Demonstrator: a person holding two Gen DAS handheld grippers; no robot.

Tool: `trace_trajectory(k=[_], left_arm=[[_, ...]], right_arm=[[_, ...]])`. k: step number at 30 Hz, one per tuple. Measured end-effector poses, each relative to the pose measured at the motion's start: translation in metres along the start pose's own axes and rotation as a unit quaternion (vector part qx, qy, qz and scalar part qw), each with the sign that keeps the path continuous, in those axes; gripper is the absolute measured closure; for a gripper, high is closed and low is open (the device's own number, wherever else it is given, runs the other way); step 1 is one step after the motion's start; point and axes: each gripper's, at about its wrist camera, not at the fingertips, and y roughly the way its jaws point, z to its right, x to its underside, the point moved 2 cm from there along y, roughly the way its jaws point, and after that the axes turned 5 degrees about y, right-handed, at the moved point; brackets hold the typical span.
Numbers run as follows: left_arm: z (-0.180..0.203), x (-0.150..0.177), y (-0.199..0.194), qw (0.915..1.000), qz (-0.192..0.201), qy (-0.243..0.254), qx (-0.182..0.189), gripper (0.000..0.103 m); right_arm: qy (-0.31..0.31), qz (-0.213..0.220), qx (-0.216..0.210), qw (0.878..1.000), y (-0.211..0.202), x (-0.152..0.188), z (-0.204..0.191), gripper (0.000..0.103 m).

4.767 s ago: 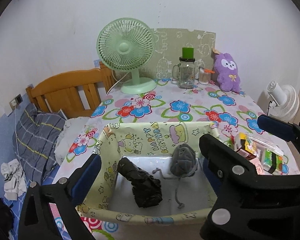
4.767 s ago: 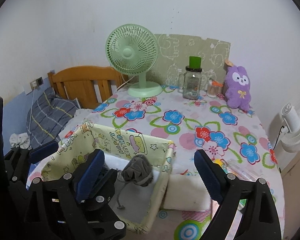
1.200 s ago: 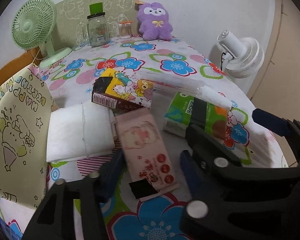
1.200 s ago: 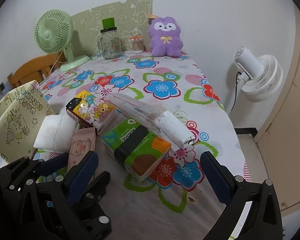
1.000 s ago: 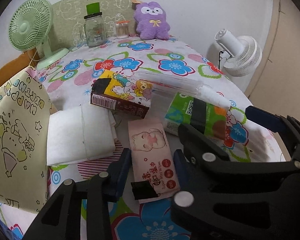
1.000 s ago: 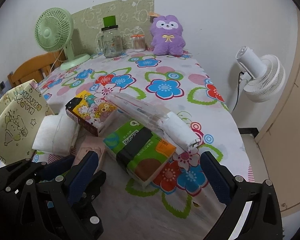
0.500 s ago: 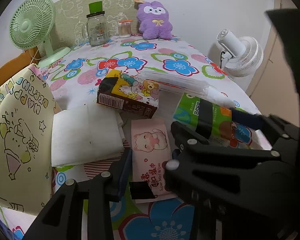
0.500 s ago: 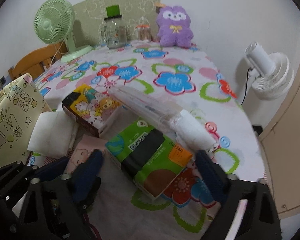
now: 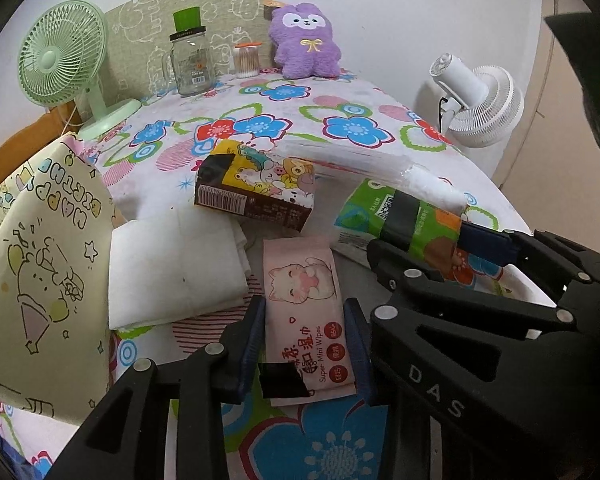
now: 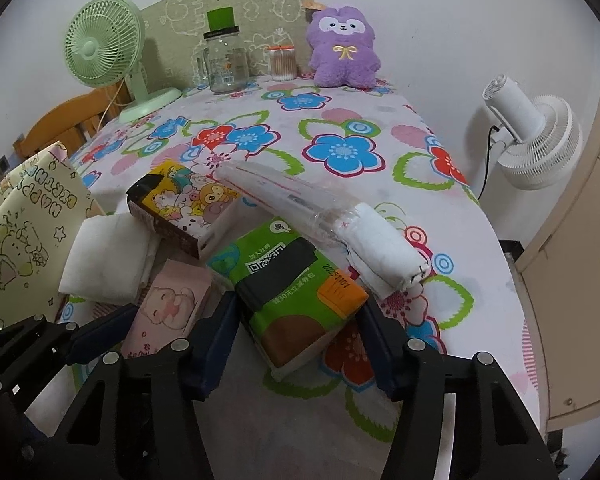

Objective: Organize soft objects
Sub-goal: 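Grasp the green tissue pack with the right gripper while the left gripper grasps the pink wipes, then lift the green tissue pack with the right gripper while the left gripper lifts the pink wipes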

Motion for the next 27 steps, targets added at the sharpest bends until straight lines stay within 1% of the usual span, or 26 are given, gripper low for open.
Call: trace_trajectory(k=[9, 27], left_arm=[[-0.001, 0.006, -0.007, 1.0, -0.002, -0.003, 0.0, 0.064], [0.0, 0.004, -0.054, 0.9988, 0.048, 0.001, -0.005, 0.064]], right_arm=[[0.012, 0.007, 0.0, 1.0, -0.018, 0.009, 0.0, 0.042], [0.019, 0.05, 0.007, 0.999, -0.071, 0.01, -0.008, 0.042]])
